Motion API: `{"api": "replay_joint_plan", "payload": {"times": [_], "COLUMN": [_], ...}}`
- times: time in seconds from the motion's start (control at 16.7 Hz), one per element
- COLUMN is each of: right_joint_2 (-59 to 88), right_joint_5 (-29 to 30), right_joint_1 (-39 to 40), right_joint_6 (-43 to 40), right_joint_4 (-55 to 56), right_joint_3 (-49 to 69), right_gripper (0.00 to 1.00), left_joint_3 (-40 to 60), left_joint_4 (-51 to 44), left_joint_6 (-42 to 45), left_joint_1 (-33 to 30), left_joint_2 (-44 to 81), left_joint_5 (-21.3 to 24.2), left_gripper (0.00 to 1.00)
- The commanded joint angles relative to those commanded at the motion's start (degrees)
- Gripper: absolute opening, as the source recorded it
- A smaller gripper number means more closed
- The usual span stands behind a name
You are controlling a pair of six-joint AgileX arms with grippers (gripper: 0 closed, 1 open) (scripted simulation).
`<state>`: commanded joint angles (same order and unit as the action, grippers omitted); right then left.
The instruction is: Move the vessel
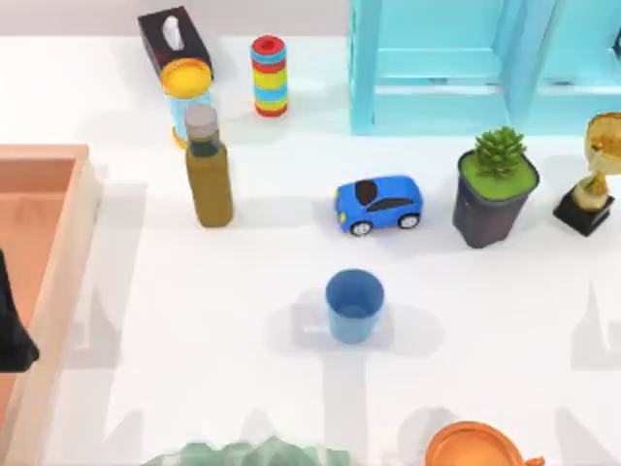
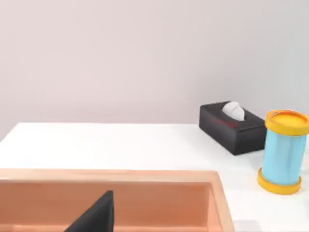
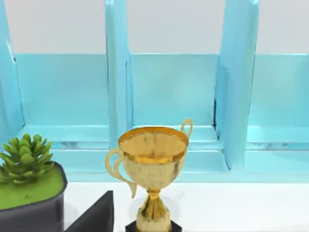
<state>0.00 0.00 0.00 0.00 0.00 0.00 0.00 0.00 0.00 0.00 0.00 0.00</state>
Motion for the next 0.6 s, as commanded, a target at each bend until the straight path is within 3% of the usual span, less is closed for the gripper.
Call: {"api": "replay_joint_plan", "payload": {"times": [0.3, 0.6], "right_joint_2": [3.55, 21.62], "right_joint_5": [0.00, 0.02], "right_joint_1": [1.53, 8.18], "right_joint_6": [1.57, 8.39], "right_joint_4": [-3.00, -16.08], "right_joint_3": [3.48, 20.73], "right_gripper": [1.00, 1.00], "left_joint_3": [0.00, 0.00], "left_joint_4": [0.00, 0.00], "left_joint_6": [0.00, 0.00], "left_joint_1": [0.00, 0.00], "left_joint_2": [0.00, 0.00], "left_joint_5": [0.00, 0.00], "left_gripper": [1.00, 1.00]}}
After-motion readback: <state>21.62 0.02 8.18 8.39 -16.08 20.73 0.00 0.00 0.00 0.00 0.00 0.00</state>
